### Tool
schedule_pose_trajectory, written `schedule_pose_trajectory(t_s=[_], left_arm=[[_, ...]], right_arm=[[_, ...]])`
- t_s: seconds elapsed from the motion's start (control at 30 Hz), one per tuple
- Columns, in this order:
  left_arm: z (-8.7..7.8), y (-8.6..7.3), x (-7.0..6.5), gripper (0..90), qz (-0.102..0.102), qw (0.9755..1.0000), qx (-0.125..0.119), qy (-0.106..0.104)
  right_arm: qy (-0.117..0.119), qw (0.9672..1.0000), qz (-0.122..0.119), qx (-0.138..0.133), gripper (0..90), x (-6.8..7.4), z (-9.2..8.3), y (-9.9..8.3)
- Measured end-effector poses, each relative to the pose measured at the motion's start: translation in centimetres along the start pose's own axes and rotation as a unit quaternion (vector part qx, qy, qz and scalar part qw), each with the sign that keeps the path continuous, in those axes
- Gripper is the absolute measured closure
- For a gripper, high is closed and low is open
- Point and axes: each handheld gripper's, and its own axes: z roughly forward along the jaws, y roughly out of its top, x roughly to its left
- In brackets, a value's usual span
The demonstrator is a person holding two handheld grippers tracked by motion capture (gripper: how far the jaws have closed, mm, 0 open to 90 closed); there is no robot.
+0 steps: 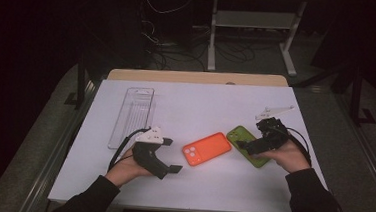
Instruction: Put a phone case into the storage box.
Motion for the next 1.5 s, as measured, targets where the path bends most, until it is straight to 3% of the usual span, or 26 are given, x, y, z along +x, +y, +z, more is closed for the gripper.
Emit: schedule_pose_trajectory(t_s=[0.63, 1.0, 1.27, 1.5], left_arm=[[0.0, 0.0, 0.0, 0.0, -0.001, 1.0000, 0.003, -0.001], [-0.1, 0.0, 0.1, 0.0, 0.008, 0.9999, 0.010, -0.001], [-0.1, 0.0, 0.1, 0.0, 0.006, 0.9999, 0.013, -0.001], [-0.1, 0.0, 0.0, 0.0, 0.004, 0.9999, 0.014, -0.002]], right_arm=[[-0.014, 0.9993, 0.006, 0.035, 0.0, -2.9, 2.8, 1.6], [-0.038, 0.9955, 0.013, 0.086, 0.0, -3.7, 3.9, 0.5], [-0.045, 0.9935, 0.027, 0.101, 0.0, -3.7, 3.9, -0.8], [-0.049, 0.9920, 0.018, 0.115, 0.0, -3.2, 4.2, -1.7]])
